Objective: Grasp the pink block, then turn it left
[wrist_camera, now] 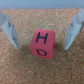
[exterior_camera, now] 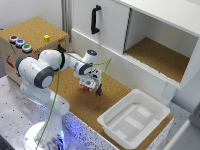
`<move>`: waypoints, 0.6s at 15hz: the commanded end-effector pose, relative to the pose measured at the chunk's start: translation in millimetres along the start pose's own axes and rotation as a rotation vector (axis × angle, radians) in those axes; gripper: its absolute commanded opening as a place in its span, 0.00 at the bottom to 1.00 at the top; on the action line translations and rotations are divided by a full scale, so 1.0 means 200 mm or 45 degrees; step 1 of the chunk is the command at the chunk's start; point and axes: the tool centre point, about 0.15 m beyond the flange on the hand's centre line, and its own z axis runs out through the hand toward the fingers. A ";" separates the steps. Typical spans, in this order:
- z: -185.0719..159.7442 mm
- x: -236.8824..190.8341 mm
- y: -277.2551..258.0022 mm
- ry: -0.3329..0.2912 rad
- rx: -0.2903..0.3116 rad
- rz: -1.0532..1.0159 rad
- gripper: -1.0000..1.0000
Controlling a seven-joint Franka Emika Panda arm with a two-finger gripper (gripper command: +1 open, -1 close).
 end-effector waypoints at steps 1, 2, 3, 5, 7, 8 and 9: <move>0.05 0.06 0.00 -0.019 0.029 0.013 0.00; 0.04 0.06 0.00 -0.018 0.028 0.015 0.00; 0.04 0.06 -0.01 -0.021 0.017 0.016 0.00; 0.01 0.07 -0.03 -0.024 0.019 0.011 0.00; -0.06 0.10 -0.07 -0.026 0.006 -0.037 0.00; -0.10 0.11 -0.10 -0.028 -0.004 -0.087 0.00; -0.13 0.12 -0.12 -0.047 -0.011 -0.148 0.00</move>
